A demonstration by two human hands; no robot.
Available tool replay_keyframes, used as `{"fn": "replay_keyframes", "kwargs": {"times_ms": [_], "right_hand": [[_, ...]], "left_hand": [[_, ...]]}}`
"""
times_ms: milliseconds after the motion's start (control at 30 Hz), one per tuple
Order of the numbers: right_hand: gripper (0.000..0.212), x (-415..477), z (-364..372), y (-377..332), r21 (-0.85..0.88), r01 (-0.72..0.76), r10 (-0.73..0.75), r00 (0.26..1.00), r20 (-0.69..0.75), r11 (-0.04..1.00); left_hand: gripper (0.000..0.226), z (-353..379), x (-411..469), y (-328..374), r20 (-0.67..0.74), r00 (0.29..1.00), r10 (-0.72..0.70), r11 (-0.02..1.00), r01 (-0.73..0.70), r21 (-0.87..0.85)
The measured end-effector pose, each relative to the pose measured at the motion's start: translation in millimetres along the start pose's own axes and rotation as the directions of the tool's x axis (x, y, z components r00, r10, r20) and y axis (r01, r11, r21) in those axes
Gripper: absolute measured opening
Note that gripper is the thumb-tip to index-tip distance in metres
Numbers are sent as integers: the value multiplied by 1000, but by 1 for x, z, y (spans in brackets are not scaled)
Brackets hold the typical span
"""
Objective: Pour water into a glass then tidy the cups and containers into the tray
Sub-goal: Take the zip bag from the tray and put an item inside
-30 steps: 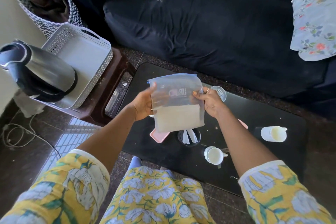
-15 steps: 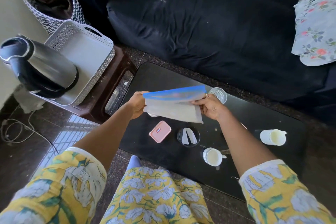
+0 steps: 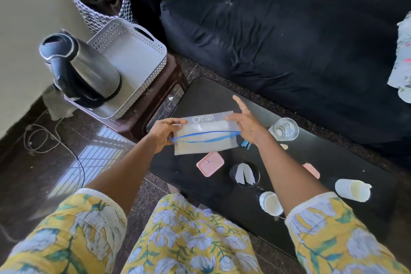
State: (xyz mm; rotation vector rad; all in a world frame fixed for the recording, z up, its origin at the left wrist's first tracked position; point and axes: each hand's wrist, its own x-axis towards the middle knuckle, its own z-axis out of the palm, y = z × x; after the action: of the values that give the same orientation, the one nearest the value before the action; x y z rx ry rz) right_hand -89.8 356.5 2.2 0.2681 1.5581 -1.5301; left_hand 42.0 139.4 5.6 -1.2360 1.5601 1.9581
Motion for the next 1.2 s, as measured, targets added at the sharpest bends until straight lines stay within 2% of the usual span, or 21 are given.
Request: {"fn": "replay_keyframes", "kwargs": {"times_ms": [33,100,267,367,433,500,567,600,700,767,867,1000,1067,1133,1200], "right_hand": [[85,4,8,1,-22,-25,25,999,29,999],[92,12,23,5,-139,-67,74,996,48,988],[94,33,61,12,-377,-121,160,984,75,918],[97,45,81,14,-442,-111,177,978,112,890],[97,54,92,18,-504,-87,166,979,115,860],[91,63,100,24,-627,-51,120,990,68,777],[80,74,107,31,-736,-30,20,1000,-22,676],[74,79,110,34,-743,-37,-4,999,-54,668],[64,93,117,46,-793,-44,-36,996,-83,607],[64,99,120,54,-833,-44,-60,994,-92,551],[67,104,125,65,-894,-7,-99,993,-57,448],[69,104,130,77,-964,35,-92,996,11,265],[68,101,130,82,-977,63,-117,992,40,205],[64,98,130,84,-968,92,-192,980,47,233],[56,95,126,83,-937,95,-276,961,-1,336]], "left_hand": [[28,-6,2,-3,-85,996,24,999,-27,-32],[29,-19,6,-9,-222,974,41,994,-63,-92],[19,-46,19,-32,-344,938,48,979,-113,-171],[30,-60,26,-45,-312,950,4,960,-90,-264],[46,-69,30,-55,-217,976,-24,952,-44,-304],[66,-77,34,-67,-98,994,-57,959,27,-283],[80,-81,38,-79,-53,995,-87,970,72,-230],[86,-82,41,-85,-81,993,-85,981,69,-181],[101,-80,51,-99,-242,970,7,1000,-5,8],[107,-74,57,-105,-322,945,52,989,-3,150],[114,-61,62,-116,-394,918,39,959,76,272],[117,-48,63,-131,-370,925,-90,905,231,358],[118,-46,60,-136,-366,926,-89,810,281,514],[119,-48,58,-140,-371,928,-30,688,289,666],[116,-51,59,-140,-361,933,20,660,258,705]]}}
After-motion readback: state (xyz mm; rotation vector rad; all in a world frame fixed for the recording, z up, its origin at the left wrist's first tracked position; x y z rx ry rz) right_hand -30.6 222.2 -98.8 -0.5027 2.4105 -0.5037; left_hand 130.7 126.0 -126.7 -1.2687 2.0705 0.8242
